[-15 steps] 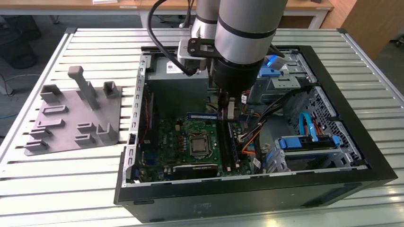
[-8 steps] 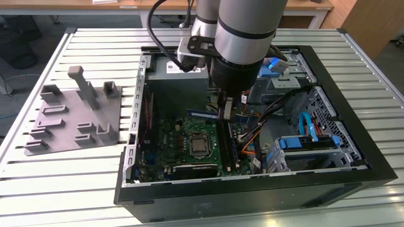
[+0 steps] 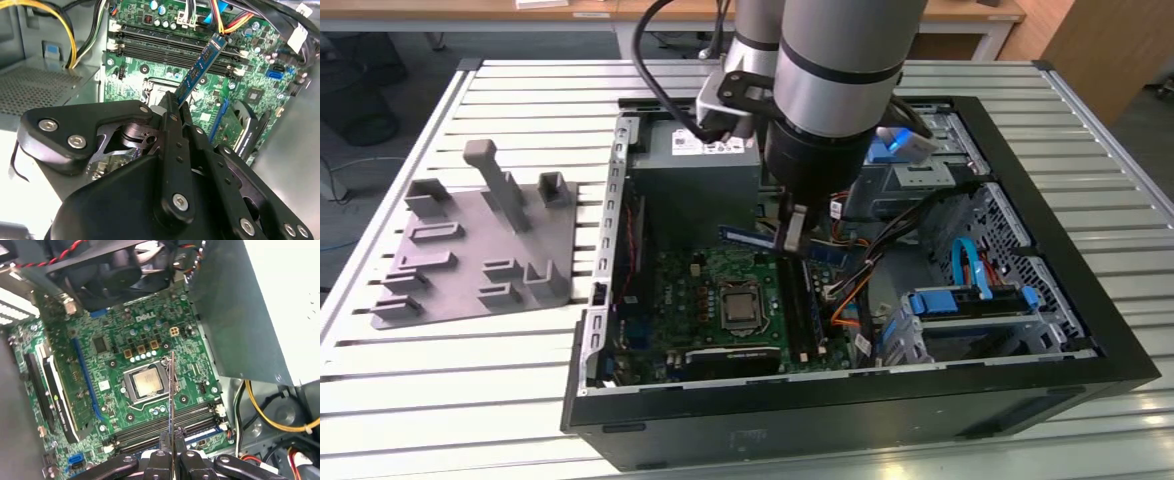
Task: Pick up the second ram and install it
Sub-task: 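Insert the second ram into the second slot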
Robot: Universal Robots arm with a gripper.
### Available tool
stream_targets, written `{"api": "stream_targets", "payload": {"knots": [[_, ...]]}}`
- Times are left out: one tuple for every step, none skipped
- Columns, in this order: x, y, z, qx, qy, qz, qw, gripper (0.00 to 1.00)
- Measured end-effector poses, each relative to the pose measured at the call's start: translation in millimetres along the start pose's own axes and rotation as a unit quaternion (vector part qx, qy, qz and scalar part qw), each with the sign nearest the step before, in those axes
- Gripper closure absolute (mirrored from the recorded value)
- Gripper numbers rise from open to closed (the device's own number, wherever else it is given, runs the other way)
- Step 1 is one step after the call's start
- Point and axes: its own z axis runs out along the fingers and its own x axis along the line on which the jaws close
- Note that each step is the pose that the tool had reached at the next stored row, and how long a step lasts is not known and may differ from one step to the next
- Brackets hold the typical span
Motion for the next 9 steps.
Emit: {"api": "stream_targets", "payload": {"knots": [[0.0,0.0,0.1,0.0003,-0.0003,0.007,1.0000,0.86],[0.0,0.0,0.2,0.0004,-0.0006,0.014,0.9999,0.86],[0.0,0.0,0.2,0.0007,-0.0008,0.020,0.9998,0.86],[0.0,0.0,0.3,0.0009,-0.0011,0.027,0.9996,0.86],[0.0,0.0,0.3,0.0011,-0.0013,0.033,0.9995,0.86],[0.0,0.0,0.4,0.0013,-0.0014,0.039,0.9992,0.86],[0.0,0.0,0.4,0.0015,-0.0016,0.045,0.9990,0.86],[0.0,0.0,0.5,0.0018,-0.0019,0.052,0.9987,0.86],[0.0,0.0,0.5,0.0020,-0.0021,0.059,0.9983,0.86]]}}
